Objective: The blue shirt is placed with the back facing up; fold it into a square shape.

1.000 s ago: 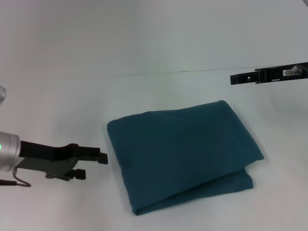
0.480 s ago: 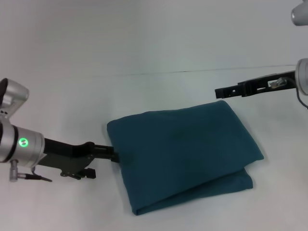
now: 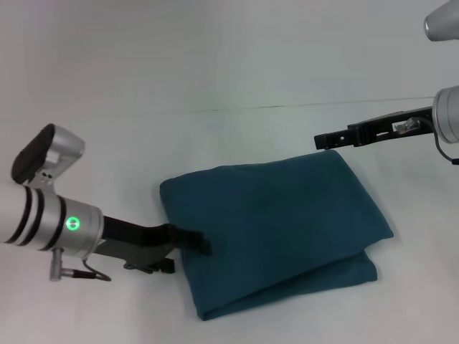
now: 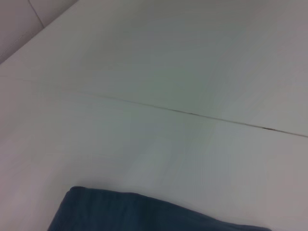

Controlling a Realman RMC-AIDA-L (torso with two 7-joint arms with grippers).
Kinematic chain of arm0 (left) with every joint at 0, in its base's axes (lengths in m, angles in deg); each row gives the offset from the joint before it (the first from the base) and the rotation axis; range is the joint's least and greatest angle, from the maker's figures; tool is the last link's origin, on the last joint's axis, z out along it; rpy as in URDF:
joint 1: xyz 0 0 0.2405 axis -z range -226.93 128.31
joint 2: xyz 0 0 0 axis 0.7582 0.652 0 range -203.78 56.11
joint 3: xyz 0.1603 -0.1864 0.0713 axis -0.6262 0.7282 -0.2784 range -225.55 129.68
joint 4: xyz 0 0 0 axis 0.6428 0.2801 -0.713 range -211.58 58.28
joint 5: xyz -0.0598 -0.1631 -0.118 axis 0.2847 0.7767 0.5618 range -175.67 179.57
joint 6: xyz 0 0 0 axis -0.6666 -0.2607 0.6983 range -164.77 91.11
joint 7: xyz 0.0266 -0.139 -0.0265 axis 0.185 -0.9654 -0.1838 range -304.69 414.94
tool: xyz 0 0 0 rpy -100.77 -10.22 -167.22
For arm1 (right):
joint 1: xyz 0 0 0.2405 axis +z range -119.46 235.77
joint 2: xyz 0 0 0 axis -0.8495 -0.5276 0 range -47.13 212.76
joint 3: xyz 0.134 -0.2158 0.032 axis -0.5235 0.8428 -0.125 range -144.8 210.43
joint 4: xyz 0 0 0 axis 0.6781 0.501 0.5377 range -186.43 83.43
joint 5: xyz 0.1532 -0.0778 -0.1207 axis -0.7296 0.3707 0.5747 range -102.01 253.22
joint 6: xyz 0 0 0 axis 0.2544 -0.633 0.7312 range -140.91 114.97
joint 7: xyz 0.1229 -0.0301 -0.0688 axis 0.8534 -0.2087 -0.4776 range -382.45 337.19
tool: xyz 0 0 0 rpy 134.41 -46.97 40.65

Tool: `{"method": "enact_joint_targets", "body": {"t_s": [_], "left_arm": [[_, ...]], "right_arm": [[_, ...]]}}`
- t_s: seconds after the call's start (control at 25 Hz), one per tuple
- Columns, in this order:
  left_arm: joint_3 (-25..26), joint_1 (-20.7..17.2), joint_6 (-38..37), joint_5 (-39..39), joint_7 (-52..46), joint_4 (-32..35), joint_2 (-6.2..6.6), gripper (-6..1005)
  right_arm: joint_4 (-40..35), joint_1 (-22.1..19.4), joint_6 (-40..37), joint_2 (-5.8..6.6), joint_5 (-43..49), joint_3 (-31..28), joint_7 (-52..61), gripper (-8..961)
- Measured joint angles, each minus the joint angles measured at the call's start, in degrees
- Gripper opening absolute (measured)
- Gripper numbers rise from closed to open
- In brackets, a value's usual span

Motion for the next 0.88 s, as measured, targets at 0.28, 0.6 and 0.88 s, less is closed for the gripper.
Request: {"method": "enact_joint_targets", "body": {"t_s": [0.28, 0.6, 0.88], "left_arm": [[0.00, 1.55, -0.01, 0.02, 0.86, -0.40, -0.84, 920], [1.46, 0.96, 0.70, 0.21, 1.02, -1.17, -0.94, 919], [1.26, 0.91, 0.54, 0.30, 1.14, -1.40, -0.76, 689]], "right_arm": [[0.13, 0.30, 0.29, 0.00, -0.10, 0.00, -0.01, 888], [0.19, 0.12, 0.40, -0.05, -0.19, 0.01, 0.00, 888], [0.37, -0.26, 0.97, -0.16, -0.60, 0.29, -0.06, 889]]}}
